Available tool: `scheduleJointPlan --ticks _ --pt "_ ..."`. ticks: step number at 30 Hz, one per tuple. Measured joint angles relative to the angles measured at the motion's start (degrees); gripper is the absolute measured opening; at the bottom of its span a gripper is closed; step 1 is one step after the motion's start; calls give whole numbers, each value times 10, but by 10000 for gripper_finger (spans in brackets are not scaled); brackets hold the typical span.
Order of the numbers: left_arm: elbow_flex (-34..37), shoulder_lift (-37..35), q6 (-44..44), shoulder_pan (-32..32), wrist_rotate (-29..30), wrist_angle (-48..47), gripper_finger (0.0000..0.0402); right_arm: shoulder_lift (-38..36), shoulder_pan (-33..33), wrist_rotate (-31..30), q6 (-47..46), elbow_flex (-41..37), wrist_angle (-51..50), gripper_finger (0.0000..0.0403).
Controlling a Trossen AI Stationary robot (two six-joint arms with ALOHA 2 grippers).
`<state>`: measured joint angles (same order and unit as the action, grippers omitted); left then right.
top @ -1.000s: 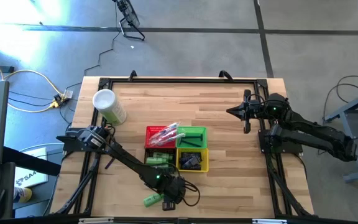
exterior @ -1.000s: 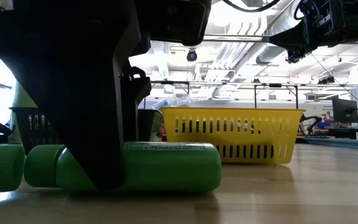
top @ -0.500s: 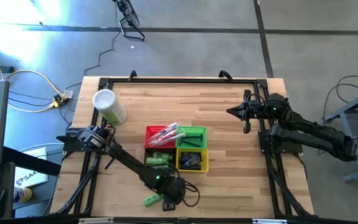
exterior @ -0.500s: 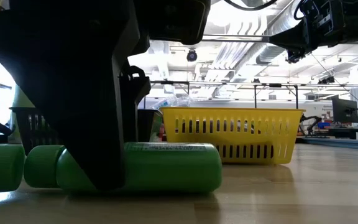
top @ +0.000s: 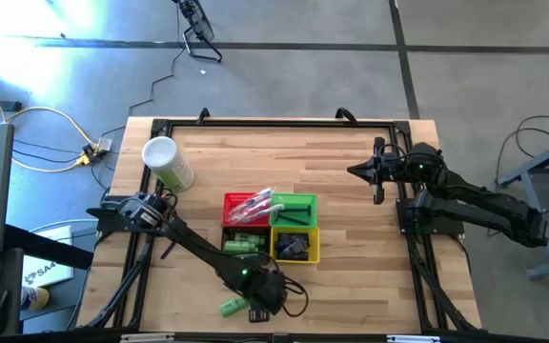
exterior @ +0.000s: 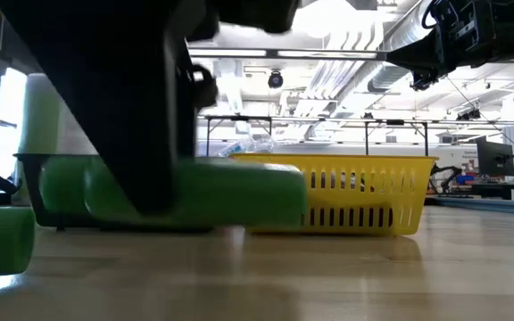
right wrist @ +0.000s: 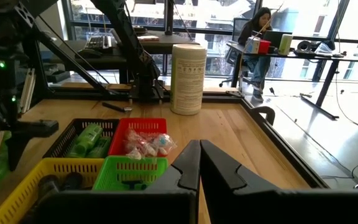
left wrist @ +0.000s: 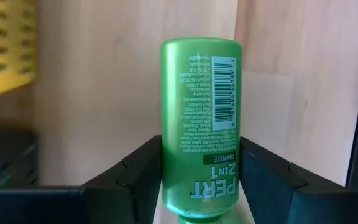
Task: Pick & Place Travel size toiletries
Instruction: Put the green shampoo bottle into the black bin
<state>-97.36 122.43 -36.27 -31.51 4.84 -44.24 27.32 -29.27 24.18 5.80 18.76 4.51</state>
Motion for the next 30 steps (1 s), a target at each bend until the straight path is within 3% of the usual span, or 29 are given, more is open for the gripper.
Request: scheduleJointPlan --ticks 9,15,30 --pt "-96 -1 0 0 8 -183 183 0 0 0 0 0 -8 3" --pt "-118 -2 8 1 52 -277 184 0 0 0 7 0 -8 3" --pt "-118 -19 66 70 62 -378 184 23 0 -2 36 0 -13 3"
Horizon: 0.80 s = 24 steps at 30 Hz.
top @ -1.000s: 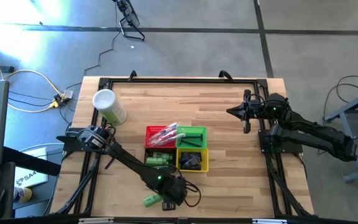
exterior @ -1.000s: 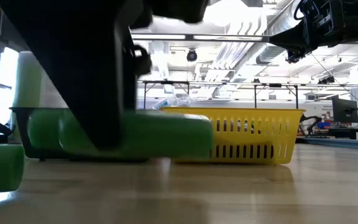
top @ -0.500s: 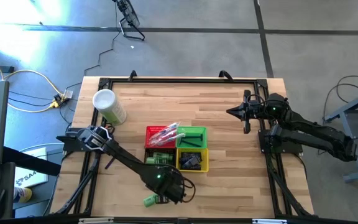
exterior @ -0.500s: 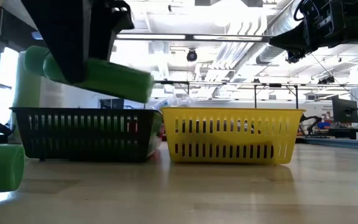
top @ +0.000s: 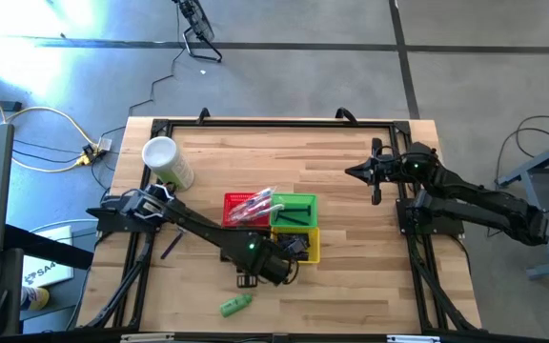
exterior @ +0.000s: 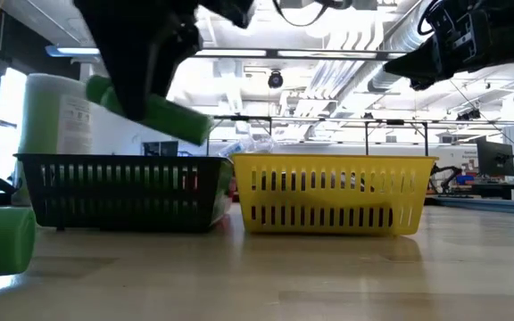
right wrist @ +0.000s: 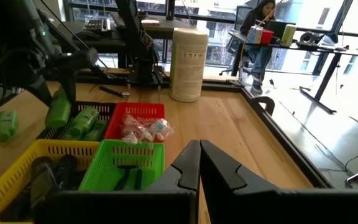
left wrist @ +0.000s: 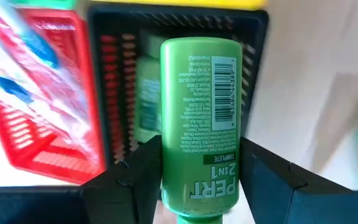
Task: Pick & Place Travel size toiletries
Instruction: Put the green shampoo bottle into the black bin
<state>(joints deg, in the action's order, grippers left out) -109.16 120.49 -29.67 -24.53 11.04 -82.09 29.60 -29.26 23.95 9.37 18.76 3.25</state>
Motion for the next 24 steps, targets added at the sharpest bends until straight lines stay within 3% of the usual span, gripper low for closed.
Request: scheduleJointPlan --ticks 7,12,24 --pt "1 0 18 13 35 -36 184 27 0 -6 27 0 3 3" --pt "20 -11 16 21 50 -31 184 47 0 -46 30 0 8 3" --pt "147 -75 23 24 61 104 184 61 0 -59 30 0 17 3"
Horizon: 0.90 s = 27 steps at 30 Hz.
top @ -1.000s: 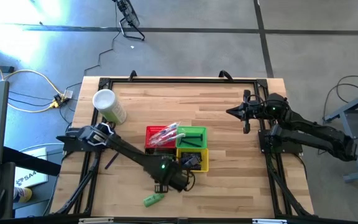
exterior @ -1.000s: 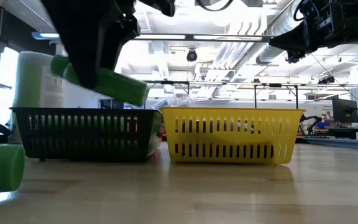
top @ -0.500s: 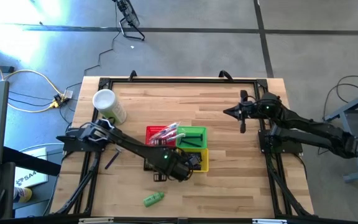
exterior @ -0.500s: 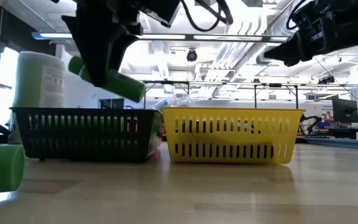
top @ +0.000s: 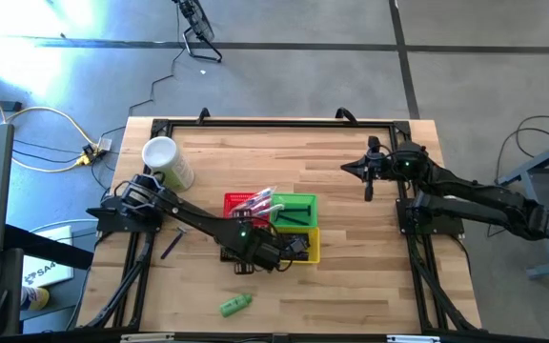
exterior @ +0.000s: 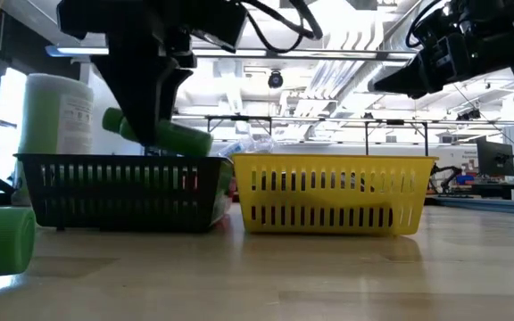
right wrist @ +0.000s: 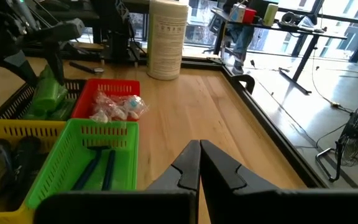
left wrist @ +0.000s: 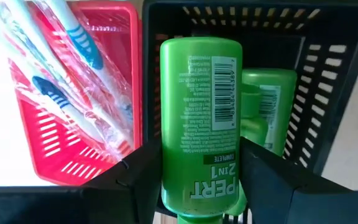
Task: Pick & Place Travel size toiletries
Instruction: Put the green shampoo bottle into the black bin
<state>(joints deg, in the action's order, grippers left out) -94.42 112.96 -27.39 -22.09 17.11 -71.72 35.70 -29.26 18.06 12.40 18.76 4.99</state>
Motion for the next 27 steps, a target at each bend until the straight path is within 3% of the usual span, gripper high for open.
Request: scheduleJointPlan --ticks 13,23,27 --pt "9 -3 0 0 0 10 187 0 0 0 0 0 9 3" --pt "9 -3 2 0 0 29 250 0 0 1 -1 0 8 3" --pt "9 -3 1 0 0 28 257 0 0 1 -1 0 8 3"
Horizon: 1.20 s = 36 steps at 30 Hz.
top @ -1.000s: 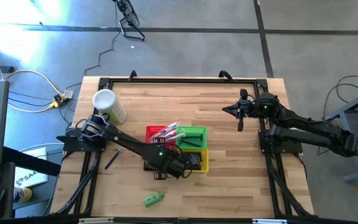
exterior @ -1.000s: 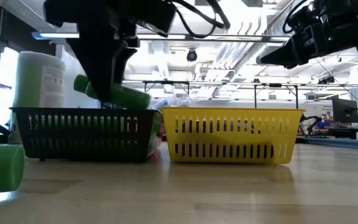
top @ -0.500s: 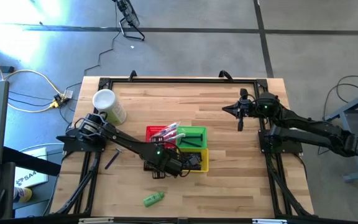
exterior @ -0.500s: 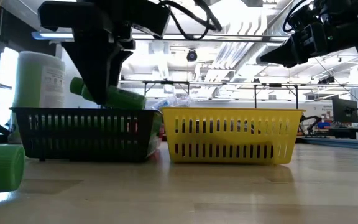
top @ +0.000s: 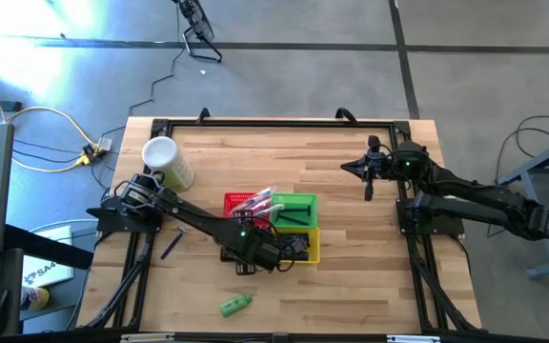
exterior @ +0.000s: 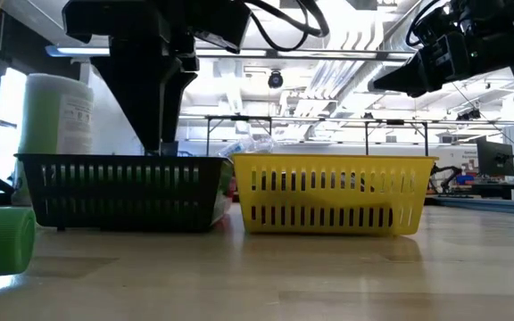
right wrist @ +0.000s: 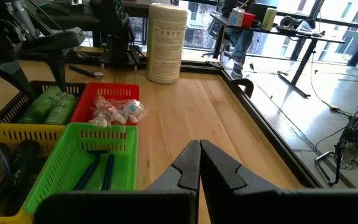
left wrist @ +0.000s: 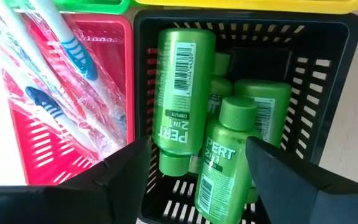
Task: Pick & Place Travel size toiletries
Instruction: Put the green shampoo bottle into the black bin
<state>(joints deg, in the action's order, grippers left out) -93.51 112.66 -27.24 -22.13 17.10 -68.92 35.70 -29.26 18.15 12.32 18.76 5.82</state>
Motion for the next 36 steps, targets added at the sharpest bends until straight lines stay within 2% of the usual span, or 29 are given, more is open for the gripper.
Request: scheduleJointPlan --ticks 9,18,21,25,32,36 --pt "-12 0 -14 0 -51 -1 258 0 0 0 0 0 0 3" --pt "-13 0 -133 -3 -218 -1 258 0 0 0 0 0 0 3" --pt "-13 0 -171 -12 -252 4 258 0 0 0 0 0 0 3" --pt "-13 0 -195 -29 -253 31 258 0 0 0 0 0 0 3" --pt "-13 0 -172 -38 -212 92 258 0 0 0 -4 0 -1 3" --pt "-13 0 -210 -51 -210 98 258 0 0 0 -5 0 -1 3"
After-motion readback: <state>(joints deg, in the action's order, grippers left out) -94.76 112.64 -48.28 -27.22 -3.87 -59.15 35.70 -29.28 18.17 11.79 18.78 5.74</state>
